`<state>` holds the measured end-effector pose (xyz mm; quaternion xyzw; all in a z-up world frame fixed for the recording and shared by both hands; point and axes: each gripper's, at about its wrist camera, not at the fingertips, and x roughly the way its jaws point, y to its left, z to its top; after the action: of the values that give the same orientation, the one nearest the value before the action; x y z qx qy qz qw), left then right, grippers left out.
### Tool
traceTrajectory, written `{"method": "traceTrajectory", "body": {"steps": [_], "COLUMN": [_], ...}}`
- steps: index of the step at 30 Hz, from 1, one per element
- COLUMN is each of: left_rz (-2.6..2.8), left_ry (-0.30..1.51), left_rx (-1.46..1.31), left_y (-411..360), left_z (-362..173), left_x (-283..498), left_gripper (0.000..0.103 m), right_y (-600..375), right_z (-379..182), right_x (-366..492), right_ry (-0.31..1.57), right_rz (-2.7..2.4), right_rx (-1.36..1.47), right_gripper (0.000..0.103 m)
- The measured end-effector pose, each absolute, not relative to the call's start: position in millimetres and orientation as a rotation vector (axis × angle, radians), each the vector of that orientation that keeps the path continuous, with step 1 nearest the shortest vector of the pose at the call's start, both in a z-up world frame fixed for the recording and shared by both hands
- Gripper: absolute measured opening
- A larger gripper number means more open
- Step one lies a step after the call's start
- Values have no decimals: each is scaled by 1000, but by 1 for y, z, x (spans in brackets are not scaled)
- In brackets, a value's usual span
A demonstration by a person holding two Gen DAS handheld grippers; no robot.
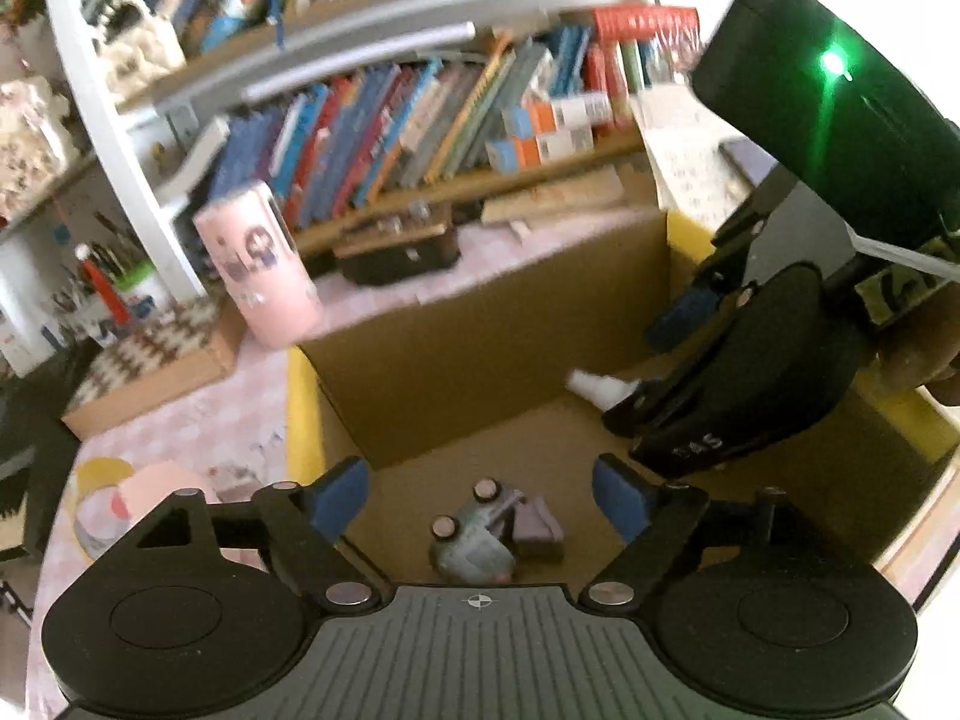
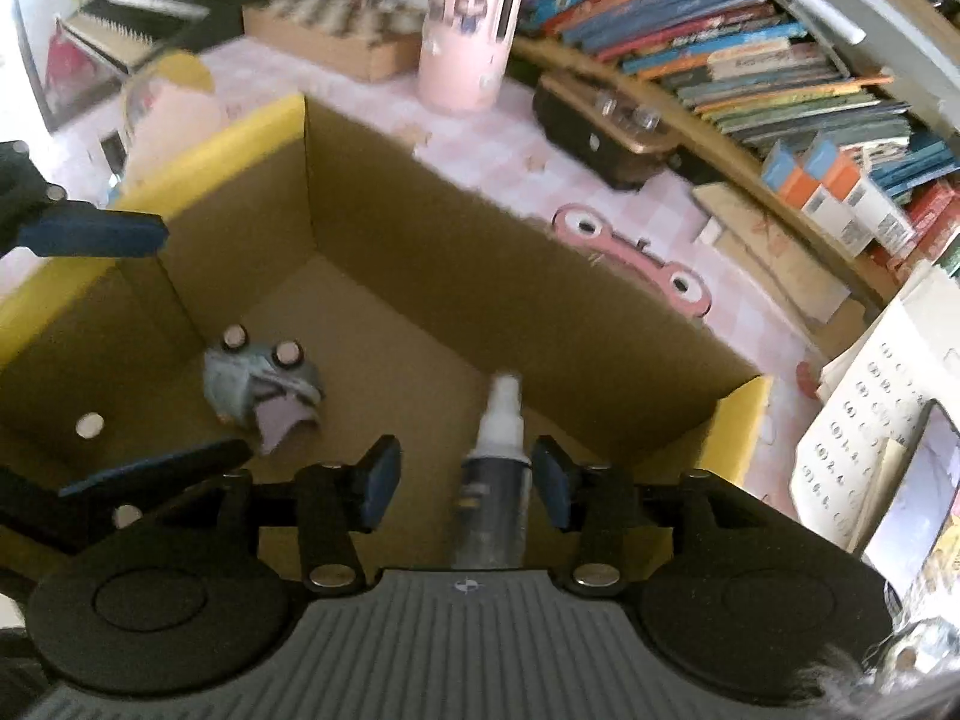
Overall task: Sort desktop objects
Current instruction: 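Lower truck and bottle into the box and open both grippers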
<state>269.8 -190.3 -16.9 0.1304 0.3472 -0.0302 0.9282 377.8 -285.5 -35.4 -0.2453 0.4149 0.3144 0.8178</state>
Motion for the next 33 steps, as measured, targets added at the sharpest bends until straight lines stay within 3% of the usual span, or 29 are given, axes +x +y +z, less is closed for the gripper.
{"method": "traceTrajectory", "body": {"steps": [7, 10, 15, 24, 33], "left_rz": [-21, 12, 64, 99, 153], "left_ry": [585, 533, 480, 456, 412], "left_rx": [180, 173, 148, 118, 70], "left_y": [-177, -172, -164, -150, -125], "left_z": [20, 33, 49, 51, 43], "left_x": [236, 221, 199, 168, 132], "left_gripper": [88, 92, 95, 95, 100], "right_y": [-317, -335, -364, -382, -373], "right_z": [11, 32, 57, 55, 25], "right_x": [356, 341, 311, 263, 208], "right_ry": [727, 636, 524, 492, 595], "right_rz": [610, 548, 448, 325, 223], "right_rx": [-369, -266, -122, -11, 153], "right_gripper": [47, 56, 57, 57, 57]}}
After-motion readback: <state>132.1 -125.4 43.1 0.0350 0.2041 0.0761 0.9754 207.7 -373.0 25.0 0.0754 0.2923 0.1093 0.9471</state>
